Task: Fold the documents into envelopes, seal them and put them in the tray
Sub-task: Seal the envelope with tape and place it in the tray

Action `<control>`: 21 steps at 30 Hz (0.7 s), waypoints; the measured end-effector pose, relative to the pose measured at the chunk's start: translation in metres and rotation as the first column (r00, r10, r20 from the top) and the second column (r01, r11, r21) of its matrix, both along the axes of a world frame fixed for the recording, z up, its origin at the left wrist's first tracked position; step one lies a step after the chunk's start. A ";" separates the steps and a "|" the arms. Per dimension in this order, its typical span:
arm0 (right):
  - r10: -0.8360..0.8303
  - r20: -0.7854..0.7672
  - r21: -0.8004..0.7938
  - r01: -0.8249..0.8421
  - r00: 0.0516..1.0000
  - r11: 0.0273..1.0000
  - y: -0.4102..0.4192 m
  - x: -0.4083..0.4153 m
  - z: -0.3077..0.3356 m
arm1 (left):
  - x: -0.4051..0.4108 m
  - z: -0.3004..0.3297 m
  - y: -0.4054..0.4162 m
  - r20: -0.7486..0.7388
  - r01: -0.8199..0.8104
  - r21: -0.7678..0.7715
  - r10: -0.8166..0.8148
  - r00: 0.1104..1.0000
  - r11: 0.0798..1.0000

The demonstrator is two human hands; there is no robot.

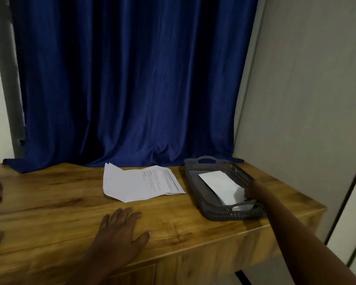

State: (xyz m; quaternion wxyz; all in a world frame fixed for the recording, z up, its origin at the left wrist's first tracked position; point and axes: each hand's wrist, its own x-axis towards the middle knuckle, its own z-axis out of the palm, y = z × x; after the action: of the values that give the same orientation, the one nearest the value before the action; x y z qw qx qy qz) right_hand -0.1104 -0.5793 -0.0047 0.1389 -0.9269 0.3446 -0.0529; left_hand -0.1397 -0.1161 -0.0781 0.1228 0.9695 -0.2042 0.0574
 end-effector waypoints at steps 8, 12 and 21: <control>-0.003 0.005 -0.173 0.004 1.000 0.985 -0.025 0.013 -0.021 | -0.002 0.002 0.000 -0.014 -0.011 -0.009 0.011 1.000 1.000; 0.100 0.072 -0.369 -0.067 0.992 0.927 0.026 -0.006 0.023 | -0.004 0.003 -0.001 -0.024 -0.013 -0.014 0.012 1.000 1.000; 0.680 0.006 -0.547 -0.567 0.733 0.616 0.200 0.009 0.058 | -0.005 0.004 0.001 -0.033 -0.007 -0.030 0.006 0.999 1.000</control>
State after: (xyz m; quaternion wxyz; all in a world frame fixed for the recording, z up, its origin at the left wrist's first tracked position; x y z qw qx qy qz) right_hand -0.1015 -0.3790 0.0532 -0.0661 -0.9787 -0.0453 -0.1892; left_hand -0.1443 -0.1152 -0.0742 0.1406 0.9690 -0.1979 0.0448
